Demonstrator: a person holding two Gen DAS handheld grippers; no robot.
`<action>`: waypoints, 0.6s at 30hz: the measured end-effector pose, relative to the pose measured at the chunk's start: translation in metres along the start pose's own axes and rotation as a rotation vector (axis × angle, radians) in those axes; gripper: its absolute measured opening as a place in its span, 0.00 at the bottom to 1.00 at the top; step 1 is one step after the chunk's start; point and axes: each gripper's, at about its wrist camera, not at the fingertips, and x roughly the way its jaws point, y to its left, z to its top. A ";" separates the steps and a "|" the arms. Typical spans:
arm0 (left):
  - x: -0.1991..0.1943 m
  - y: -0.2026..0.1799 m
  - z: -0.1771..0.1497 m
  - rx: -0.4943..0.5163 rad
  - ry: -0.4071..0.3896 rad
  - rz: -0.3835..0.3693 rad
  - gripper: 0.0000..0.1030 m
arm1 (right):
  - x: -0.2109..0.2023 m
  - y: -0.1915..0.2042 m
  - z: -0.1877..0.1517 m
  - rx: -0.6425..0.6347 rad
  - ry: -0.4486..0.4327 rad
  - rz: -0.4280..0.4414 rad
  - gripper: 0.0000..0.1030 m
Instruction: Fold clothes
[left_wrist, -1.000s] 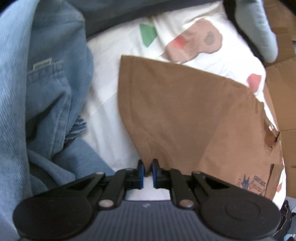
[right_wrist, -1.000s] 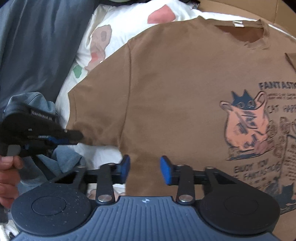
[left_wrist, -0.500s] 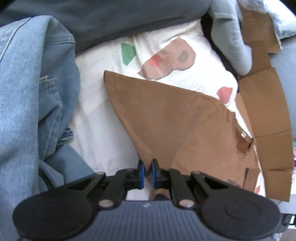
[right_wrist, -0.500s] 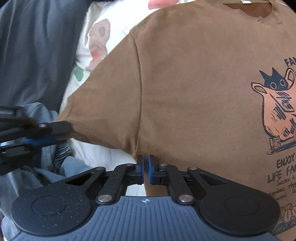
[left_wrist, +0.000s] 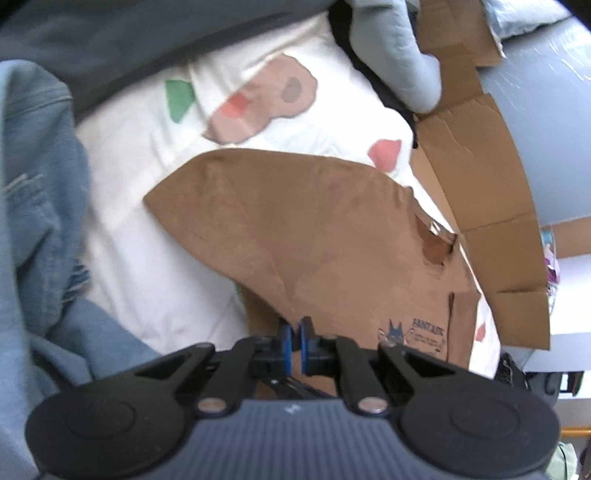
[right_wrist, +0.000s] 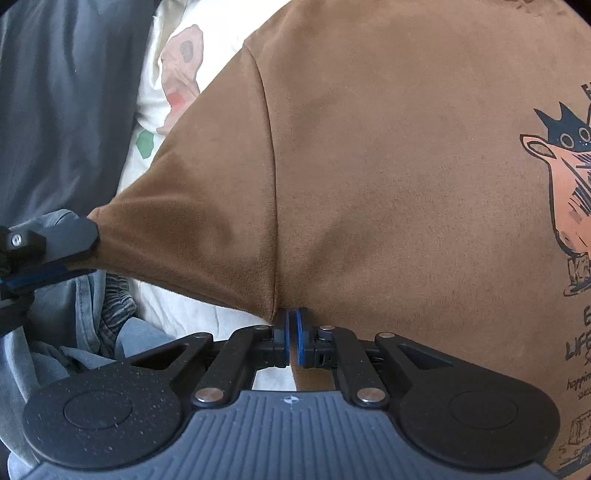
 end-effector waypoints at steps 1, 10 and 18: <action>0.002 -0.002 0.000 0.004 0.007 -0.007 0.04 | 0.000 0.000 0.000 -0.004 -0.002 0.000 0.05; 0.025 -0.028 0.001 0.104 0.115 -0.065 0.04 | 0.001 -0.004 -0.017 0.021 -0.084 0.001 0.08; 0.060 -0.046 -0.007 0.180 0.231 -0.097 0.04 | 0.002 -0.001 -0.032 -0.030 -0.163 -0.015 0.08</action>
